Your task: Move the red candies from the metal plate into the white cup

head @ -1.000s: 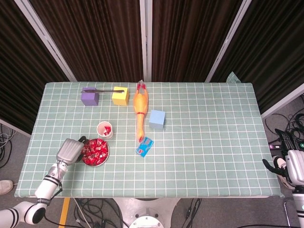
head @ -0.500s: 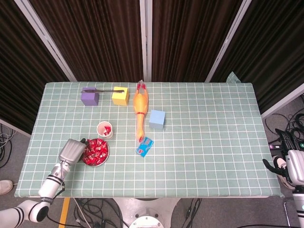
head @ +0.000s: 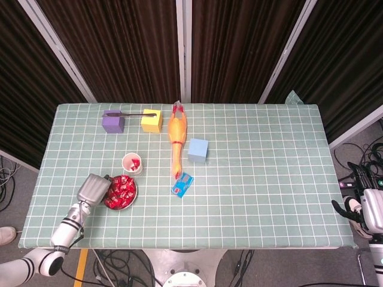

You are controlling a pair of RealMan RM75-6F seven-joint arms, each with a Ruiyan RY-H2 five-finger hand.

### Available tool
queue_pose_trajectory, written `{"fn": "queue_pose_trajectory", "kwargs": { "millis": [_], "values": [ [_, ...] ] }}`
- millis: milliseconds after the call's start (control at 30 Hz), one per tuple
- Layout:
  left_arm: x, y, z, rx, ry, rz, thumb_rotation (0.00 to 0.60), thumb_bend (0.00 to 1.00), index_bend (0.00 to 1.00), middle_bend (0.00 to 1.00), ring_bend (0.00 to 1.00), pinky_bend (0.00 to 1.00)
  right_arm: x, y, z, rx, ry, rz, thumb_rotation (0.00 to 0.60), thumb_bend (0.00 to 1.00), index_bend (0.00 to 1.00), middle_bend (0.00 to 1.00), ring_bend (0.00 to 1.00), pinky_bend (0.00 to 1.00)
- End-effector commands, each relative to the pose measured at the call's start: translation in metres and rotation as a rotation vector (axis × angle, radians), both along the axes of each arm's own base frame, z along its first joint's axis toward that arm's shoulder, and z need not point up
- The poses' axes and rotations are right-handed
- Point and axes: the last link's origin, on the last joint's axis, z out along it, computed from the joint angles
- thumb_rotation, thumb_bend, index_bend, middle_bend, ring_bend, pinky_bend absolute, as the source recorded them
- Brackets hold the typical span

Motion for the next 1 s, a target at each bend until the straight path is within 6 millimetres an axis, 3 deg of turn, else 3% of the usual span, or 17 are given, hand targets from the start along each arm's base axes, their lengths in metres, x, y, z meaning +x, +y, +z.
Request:
{"fn": "queue_pose_trajectory", "kwargs": {
  "millis": [33,233,533,800,1000],
  "values": [
    [0.0,0.0,-0.002,-0.008,0.004,-0.003,0.6,0.36,0.59,0.61,0.89,1.0,0.0,0.0,0.0,-0.001,0.0,0.0,0.6,0.16,0.02,0.09,0.02,0.36],
    [0.004,0.001,0.0,0.004,-0.025,-0.031,0.6,0.41,0.66,0.69,0.91,1.0,0.0,0.001,0.001,-0.001,-0.001,-0.001,0.6,0.16,0.02,0.09,0.02,0.36],
    [0.022,0.006,0.021,0.048,-0.1,-0.061,0.6,0.44,0.67,0.7,0.92,1.0,-0.002,0.0,0.001,-0.001,-0.005,-0.001,0.6,0.16,0.02,0.09,0.02,0.37],
    [0.07,0.031,0.053,0.109,-0.241,-0.131,0.6,0.45,0.67,0.7,0.92,1.0,-0.004,-0.001,0.0,0.002,-0.009,-0.002,0.6,0.16,0.02,0.1,0.02,0.37],
    [0.103,0.059,0.05,0.099,-0.256,-0.162,0.6,0.45,0.66,0.69,0.92,1.0,-0.006,-0.001,0.002,-0.003,-0.013,-0.008,0.6,0.16,0.02,0.1,0.02,0.37]
  ]
}}
